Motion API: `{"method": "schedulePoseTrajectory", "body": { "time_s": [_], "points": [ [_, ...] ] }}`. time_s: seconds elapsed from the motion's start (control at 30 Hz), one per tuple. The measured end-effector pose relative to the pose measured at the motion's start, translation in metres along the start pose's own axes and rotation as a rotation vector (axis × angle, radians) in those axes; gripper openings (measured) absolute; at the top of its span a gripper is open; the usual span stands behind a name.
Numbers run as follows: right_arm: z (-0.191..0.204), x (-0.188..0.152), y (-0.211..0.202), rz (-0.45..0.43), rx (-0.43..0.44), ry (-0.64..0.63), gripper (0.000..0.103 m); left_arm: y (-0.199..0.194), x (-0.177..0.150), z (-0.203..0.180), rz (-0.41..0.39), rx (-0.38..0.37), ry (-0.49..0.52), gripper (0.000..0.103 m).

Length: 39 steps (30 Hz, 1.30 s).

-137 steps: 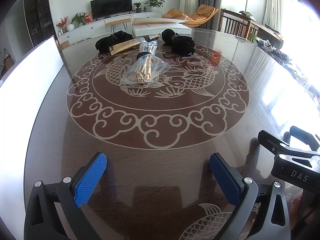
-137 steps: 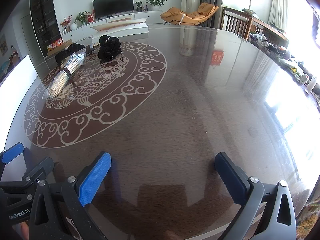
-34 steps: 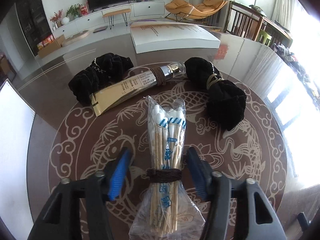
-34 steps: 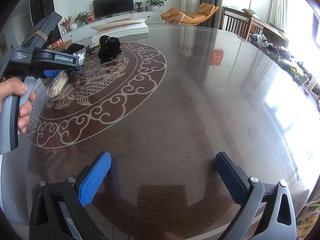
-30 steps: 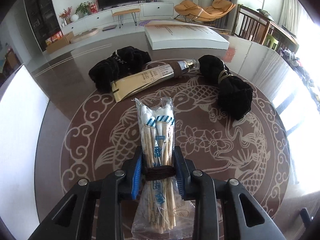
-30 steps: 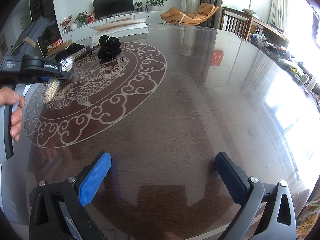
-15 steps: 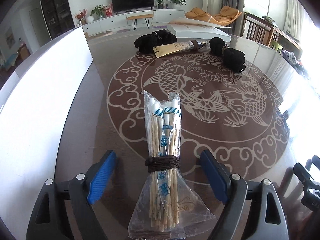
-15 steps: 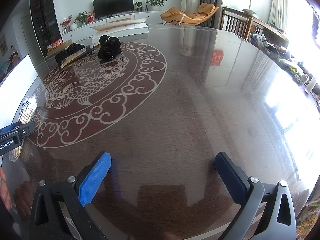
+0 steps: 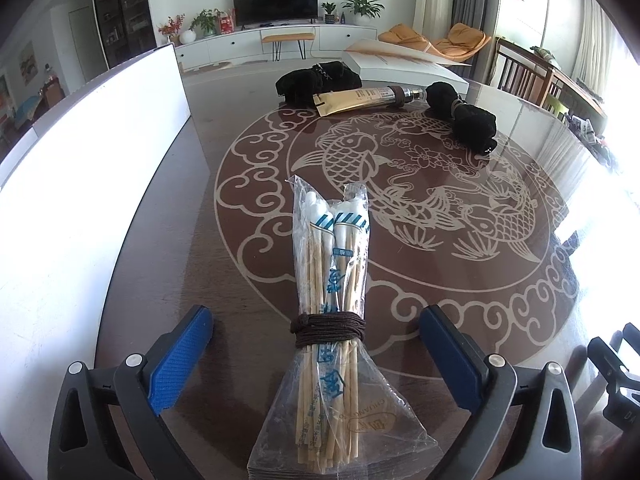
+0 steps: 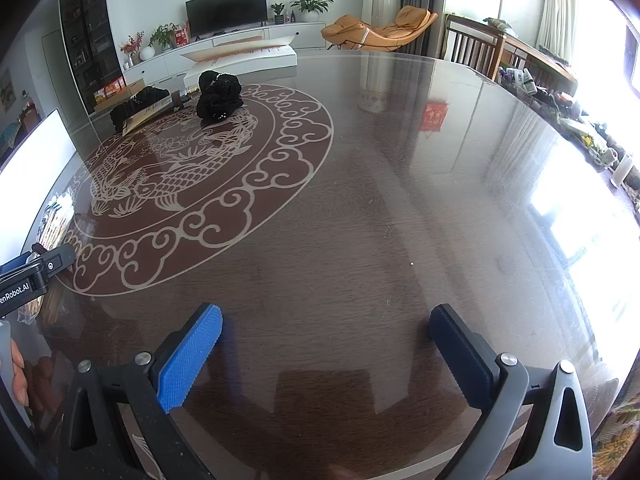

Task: Organize objects
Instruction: 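Lift the stick bundle with the left tool and hold it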

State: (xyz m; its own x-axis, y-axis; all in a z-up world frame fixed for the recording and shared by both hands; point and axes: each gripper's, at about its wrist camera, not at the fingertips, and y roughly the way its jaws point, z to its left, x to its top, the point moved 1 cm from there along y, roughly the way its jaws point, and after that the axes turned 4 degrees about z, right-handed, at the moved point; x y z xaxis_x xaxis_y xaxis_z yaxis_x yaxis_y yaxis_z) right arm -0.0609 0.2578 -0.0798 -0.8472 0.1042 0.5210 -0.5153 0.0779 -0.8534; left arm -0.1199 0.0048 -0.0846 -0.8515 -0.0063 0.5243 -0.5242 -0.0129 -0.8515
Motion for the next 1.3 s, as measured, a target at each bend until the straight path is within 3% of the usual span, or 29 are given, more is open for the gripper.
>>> {"method": "schedulePoseTrajectory", "body": {
  "time_s": [1.03,1.3],
  "points": [
    [-0.001,-0.001,-0.002,-0.003,0.013,-0.017,0.103,0.0,0.0,0.0,0.0,0.001,0.0,0.103],
    [0.019,0.042,0.026,0.003,0.037,-0.059,0.103,0.0,0.0,0.0,0.0,0.001,0.0,0.103]
  ]
}}
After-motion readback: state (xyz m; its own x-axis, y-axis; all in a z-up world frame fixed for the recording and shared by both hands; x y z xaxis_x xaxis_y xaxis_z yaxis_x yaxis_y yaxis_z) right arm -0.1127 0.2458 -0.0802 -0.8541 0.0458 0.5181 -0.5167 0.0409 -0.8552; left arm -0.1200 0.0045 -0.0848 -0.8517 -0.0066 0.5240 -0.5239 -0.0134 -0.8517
